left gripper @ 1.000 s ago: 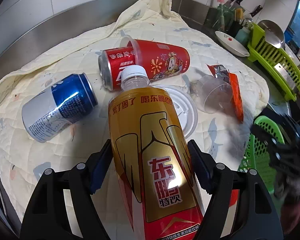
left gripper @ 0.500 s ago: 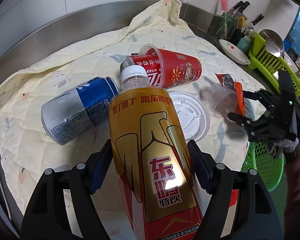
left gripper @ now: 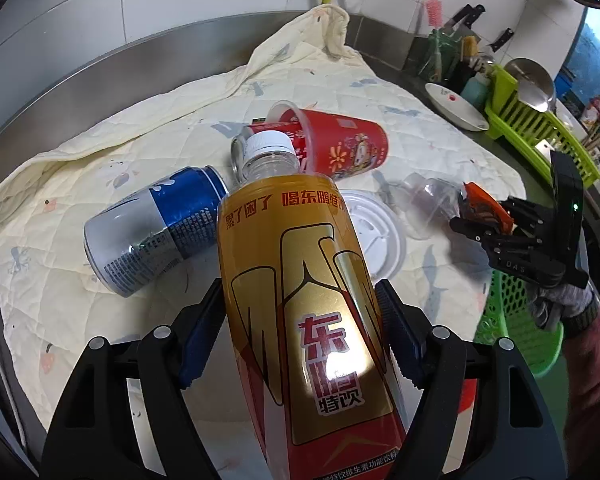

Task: Collect trash
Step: 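Grasp the orange snack wrapper with the right gripper while the left gripper holds the bottle, then drop the orange wrapper into the green basket with the right gripper while the left carries the bottle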

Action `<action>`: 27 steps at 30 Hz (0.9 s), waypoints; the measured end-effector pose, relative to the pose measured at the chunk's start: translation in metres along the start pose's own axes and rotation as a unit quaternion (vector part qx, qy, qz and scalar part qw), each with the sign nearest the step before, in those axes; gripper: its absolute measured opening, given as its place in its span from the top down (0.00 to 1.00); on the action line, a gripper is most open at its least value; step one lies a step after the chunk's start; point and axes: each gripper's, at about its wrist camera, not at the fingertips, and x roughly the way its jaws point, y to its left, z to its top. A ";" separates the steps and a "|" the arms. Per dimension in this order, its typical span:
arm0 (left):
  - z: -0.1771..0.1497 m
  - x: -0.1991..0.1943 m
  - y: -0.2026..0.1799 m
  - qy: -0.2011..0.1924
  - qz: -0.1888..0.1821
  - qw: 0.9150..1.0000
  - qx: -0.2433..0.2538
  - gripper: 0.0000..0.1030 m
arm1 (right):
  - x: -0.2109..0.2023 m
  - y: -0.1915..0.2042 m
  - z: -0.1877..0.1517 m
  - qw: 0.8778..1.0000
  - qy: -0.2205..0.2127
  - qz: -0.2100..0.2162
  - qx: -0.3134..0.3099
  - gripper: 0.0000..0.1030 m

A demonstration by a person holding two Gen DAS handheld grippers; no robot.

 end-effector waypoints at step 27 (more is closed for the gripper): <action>-0.023 -0.051 -0.072 -0.043 -0.105 0.988 0.105 0.29 | -0.133 -0.004 -0.115 0.951 -0.057 -0.120 0.278 0.74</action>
